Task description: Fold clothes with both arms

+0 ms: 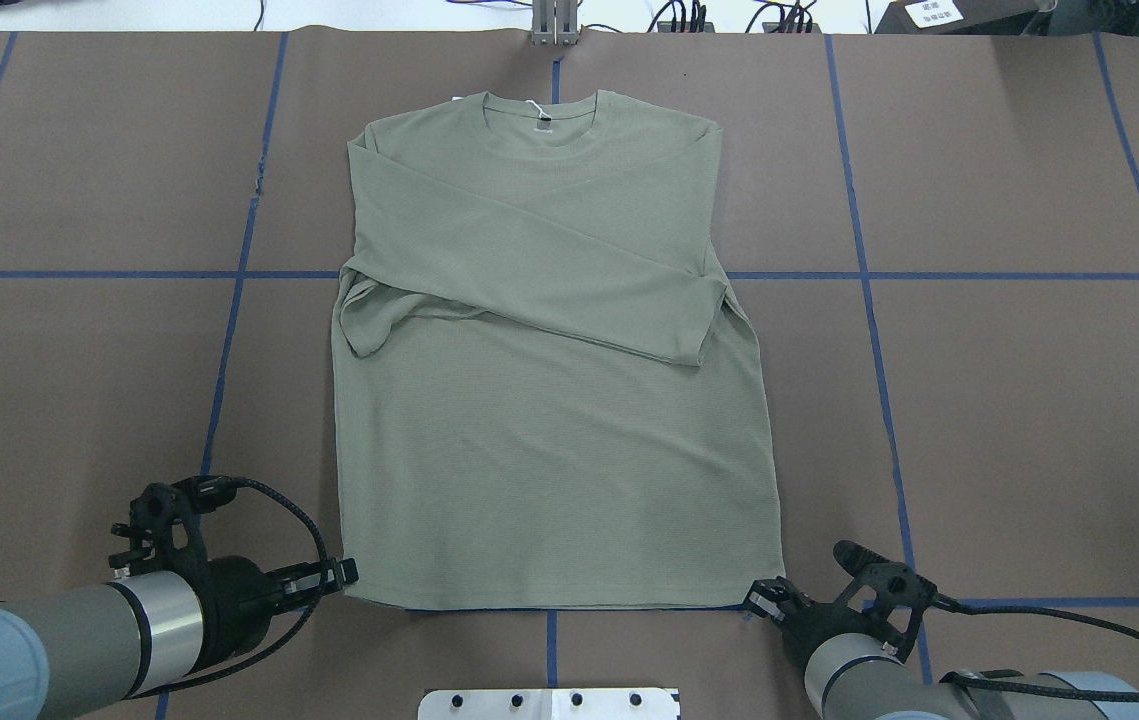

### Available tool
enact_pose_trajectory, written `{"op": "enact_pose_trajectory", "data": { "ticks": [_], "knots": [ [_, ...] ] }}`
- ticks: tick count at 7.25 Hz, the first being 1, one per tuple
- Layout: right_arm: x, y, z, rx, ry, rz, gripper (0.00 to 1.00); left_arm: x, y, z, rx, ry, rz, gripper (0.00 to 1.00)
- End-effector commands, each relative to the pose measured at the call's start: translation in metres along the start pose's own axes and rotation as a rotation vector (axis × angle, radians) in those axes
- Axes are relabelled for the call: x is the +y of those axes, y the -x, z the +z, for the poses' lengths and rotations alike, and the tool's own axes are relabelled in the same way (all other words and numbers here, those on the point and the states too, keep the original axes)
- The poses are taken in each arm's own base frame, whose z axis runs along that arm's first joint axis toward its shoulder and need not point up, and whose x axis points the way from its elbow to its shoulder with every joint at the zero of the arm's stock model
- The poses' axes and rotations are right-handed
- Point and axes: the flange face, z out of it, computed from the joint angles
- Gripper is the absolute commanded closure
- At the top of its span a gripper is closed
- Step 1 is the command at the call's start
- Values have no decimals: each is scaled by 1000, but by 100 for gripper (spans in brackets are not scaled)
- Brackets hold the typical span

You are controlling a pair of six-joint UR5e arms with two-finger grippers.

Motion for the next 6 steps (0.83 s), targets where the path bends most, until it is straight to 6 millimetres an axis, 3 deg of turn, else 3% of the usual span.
{"op": "enact_pose_trajectory", "data": {
  "ticks": [1,2,4,5,6],
  "knots": [
    [-15,10,-15,-26,3,20,100,-1,-6,-10,14,2,-3,100],
    [-33,22,-57,-26,12,21,100,0,-17,-36,24,56,-6,100],
    [-70,49,-174,59,113,14,100,0,-57,-116,-1,135,-3,100],
    [-93,61,-217,96,146,34,100,-12,-75,-171,-4,175,-13,100],
    [-106,86,-246,126,218,82,100,-36,-85,-218,-9,182,-38,100]
  ]
}}
